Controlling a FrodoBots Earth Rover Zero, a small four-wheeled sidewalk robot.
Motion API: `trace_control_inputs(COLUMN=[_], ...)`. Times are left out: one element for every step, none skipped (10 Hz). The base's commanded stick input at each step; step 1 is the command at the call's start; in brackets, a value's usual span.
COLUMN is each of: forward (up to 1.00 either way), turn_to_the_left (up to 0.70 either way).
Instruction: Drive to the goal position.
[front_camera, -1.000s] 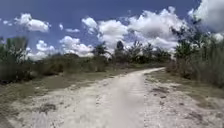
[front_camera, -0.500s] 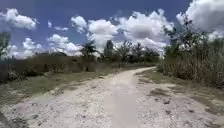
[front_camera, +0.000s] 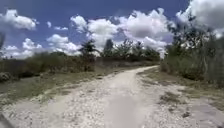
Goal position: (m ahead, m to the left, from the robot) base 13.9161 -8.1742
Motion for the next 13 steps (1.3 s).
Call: trace_control_inputs(forward=[0.7, 0.7, 0.7, 0.7, 0.7, 0.7, 0.7, 0.7, 0.7, 0.7, 0.7, 0.7, 0.7], turn_to_the_left=[-0.13, -0.25, -0.35, -0.08, 0.0, 0.0, 0.0, 0.0, 0.0, 0.0, 0.0, 0.0, 0.0])
